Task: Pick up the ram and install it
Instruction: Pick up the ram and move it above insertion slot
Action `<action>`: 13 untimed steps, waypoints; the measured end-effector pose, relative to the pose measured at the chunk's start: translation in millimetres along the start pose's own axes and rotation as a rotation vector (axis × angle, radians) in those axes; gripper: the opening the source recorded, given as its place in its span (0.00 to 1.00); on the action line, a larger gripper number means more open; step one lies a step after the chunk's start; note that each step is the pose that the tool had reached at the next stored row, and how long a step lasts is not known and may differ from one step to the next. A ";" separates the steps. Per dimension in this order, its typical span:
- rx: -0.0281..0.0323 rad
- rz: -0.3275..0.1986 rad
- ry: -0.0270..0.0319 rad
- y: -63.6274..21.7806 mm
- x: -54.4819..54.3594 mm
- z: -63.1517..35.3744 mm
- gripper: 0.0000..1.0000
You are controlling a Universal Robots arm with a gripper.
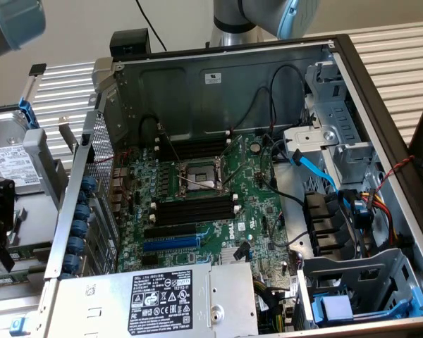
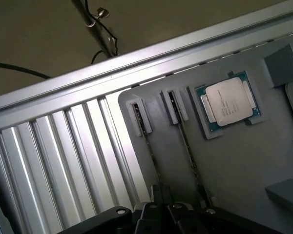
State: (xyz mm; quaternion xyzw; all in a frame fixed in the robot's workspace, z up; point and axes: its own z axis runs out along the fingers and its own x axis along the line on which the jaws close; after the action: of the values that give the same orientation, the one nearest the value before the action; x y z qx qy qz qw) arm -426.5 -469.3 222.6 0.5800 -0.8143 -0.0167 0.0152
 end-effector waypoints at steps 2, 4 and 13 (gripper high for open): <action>0.0001 -0.014 0.0005 0.0 -0.1 0.1 0.11; 0.0003 -0.036 0.0013 0.0 -0.2 0.2 0.11; -0.0004 -0.143 0.0028 0.2 -0.6 0.2 0.11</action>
State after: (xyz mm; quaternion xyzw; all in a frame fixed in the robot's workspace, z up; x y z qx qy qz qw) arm -426.5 -468.7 222.5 0.6367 -0.7708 -0.0171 0.0152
